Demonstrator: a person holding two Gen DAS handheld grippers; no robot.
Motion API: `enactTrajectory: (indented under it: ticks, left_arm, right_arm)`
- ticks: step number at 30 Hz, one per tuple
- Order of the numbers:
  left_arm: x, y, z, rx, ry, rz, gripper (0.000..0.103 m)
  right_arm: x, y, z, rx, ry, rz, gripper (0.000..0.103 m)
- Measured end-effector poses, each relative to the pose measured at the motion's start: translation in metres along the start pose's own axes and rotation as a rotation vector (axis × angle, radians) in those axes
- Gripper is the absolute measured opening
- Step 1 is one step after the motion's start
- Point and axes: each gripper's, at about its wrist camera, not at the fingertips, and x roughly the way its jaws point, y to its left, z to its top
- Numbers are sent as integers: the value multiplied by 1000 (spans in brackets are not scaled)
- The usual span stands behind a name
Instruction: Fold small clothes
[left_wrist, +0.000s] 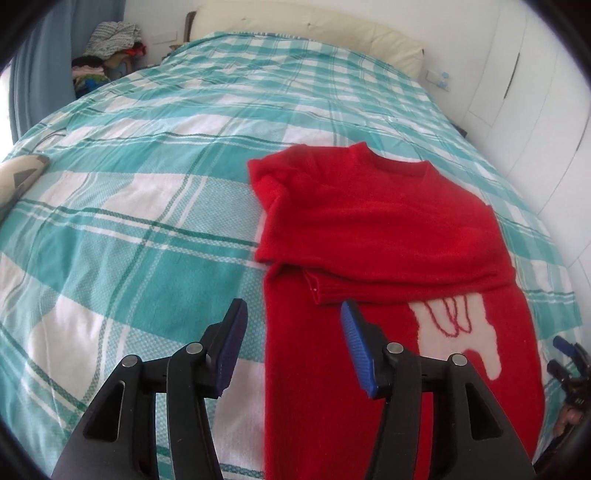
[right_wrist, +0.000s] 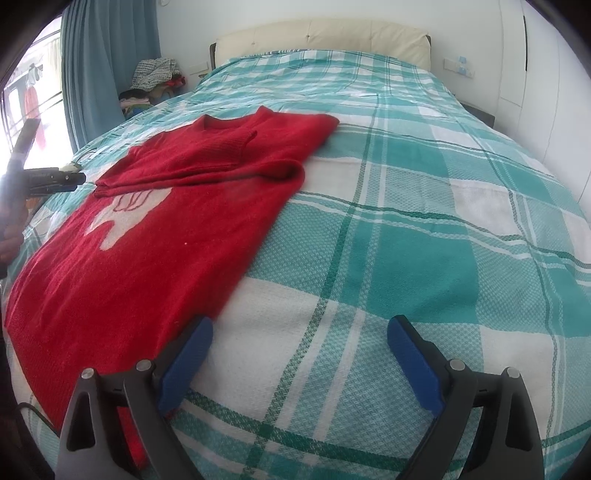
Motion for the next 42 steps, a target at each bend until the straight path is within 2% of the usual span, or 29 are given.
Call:
enactTrajectory:
  ticks: [1, 4, 5, 7, 9, 11, 14, 17, 19, 20, 21, 24, 29, 30, 31, 32, 35, 39, 42]
  left_arm:
    - [3, 1, -2, -13, 22, 7, 55]
    - [3, -3, 2, -12, 16, -59, 55]
    - [3, -5, 5, -8, 5, -54, 55]
    - [2, -6, 6, -12, -7, -58, 55]
    - [3, -3, 6, -24, -7, -59, 55]
    - [3, 2, 4, -33, 0, -46, 55]
    - [3, 13, 5, -71, 11, -59, 55]
    - [2, 20, 6, -102, 15, -75, 55]
    - [4, 19, 7, -102, 20, -84, 55]
    - [5, 18, 8, -98, 21, -83, 55]
    - [6, 17, 8, -96, 23, -79, 55]
    - [8, 15, 7, -92, 32, -77, 55]
    - [11, 10, 5, -73, 39, -64, 55]
    - [12, 11, 4, -71, 42, -58, 55]
    - [12, 12, 4, -71, 44, -51, 55]
    - [12, 13, 3, -72, 44, -47, 55]
    - [11, 16, 3, -82, 42, -52, 55]
    - [17, 12, 2, -75, 59, -41, 56]
    - [18, 9, -2, -44, 63, -13, 60]
  right_arm:
    - [-10, 2, 8, 20, -18, 41, 86]
    - [-24, 7, 44, 151, -18, 230, 72]
    - [-21, 10, 59, 199, -4, 293, 65]
    - [-4, 17, 88, 273, 25, 384, 62]
    - [24, 26, 112, 333, 66, 424, 47]
    - [61, 29, 128, 400, 125, 444, 42]
    - [105, 20, 130, 575, 172, 430, 39]
    - [129, 10, 116, 746, 216, 401, 39]
    - [138, 10, 114, 772, 218, 388, 39]
    - [142, 10, 114, 774, 228, 351, 38]
    - [143, 8, 112, 801, 227, 321, 34]
    - [140, 5, 102, 929, 207, 312, 35]
    - [156, 5, 107, 897, 207, 299, 31]
    - [155, 3, 108, 877, 203, 277, 17]
    - [150, 2, 108, 862, 182, 249, 7]
    - [141, 1, 107, 851, 153, 247, 5]
    - [111, 6, 104, 787, 93, 232, 5]
    - [117, 6, 95, 695, 151, 146, 6]
    - [114, -2, 85, 687, 125, 176, 6]
